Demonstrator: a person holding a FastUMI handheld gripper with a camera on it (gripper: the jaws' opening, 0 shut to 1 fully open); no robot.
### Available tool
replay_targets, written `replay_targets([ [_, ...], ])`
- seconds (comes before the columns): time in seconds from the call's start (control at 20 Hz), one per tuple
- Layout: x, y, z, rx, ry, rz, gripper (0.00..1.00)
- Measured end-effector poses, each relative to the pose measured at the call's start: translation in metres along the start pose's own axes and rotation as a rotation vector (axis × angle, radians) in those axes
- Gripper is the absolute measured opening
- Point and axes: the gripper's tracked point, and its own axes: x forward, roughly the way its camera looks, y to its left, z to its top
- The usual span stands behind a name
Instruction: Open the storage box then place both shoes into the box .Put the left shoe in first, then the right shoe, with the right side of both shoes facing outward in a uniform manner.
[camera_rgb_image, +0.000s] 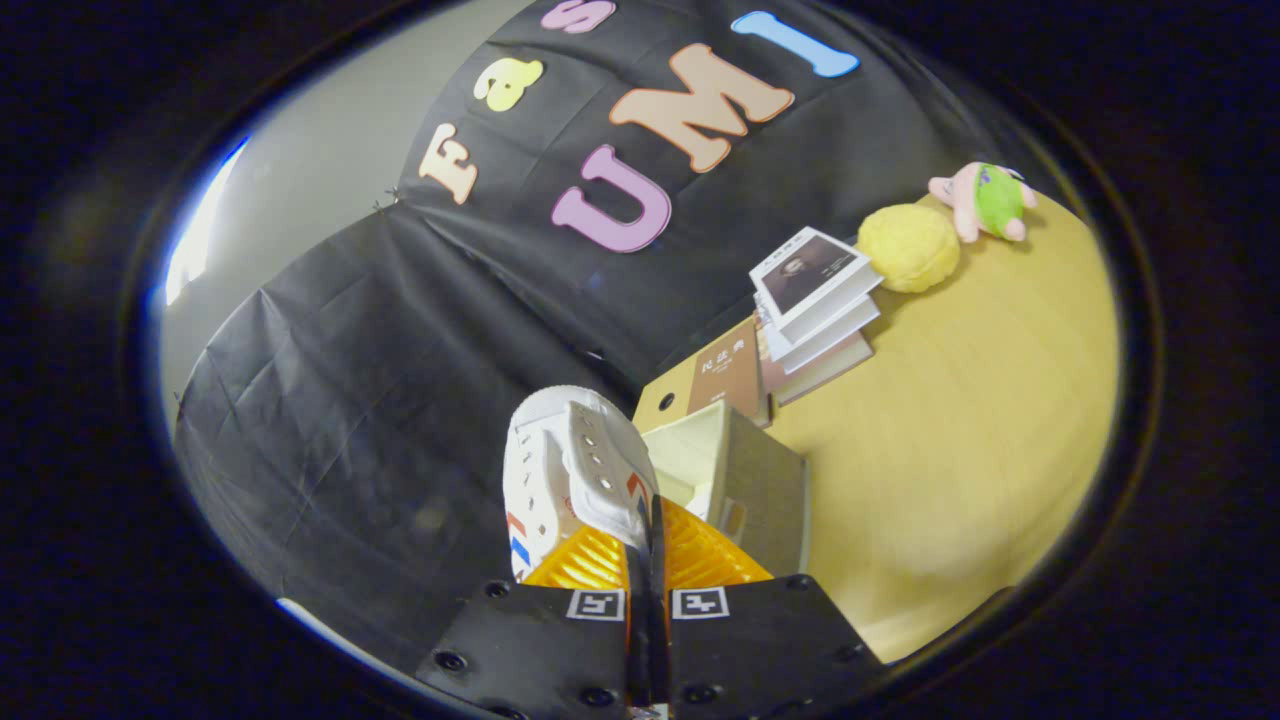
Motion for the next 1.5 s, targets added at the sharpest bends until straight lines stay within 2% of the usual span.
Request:
replay_targets([
  [0.35,0.069,0.001,-0.049,-0.096,0.083,-0.129,0.04],
  [0.5,0.074,-0.008,-0.047,-0.202,0.061,-0.214,0.03],
  [0.7,0.075,-0.032,-0.042,-0.365,0.038,-0.390,0.05],
  [0.8,0.079,-0.030,-0.049,-0.386,0.060,-0.394,0.09],
  [1.0,0.075,-0.011,-0.048,-0.413,0.046,-0.324,0.50],
  [1.25,0.043,-0.004,-0.026,-0.508,-0.024,-0.332,1.00],
  [1.5,0.007,-0.019,-0.008,-0.638,-0.111,-0.370,1.00],
])
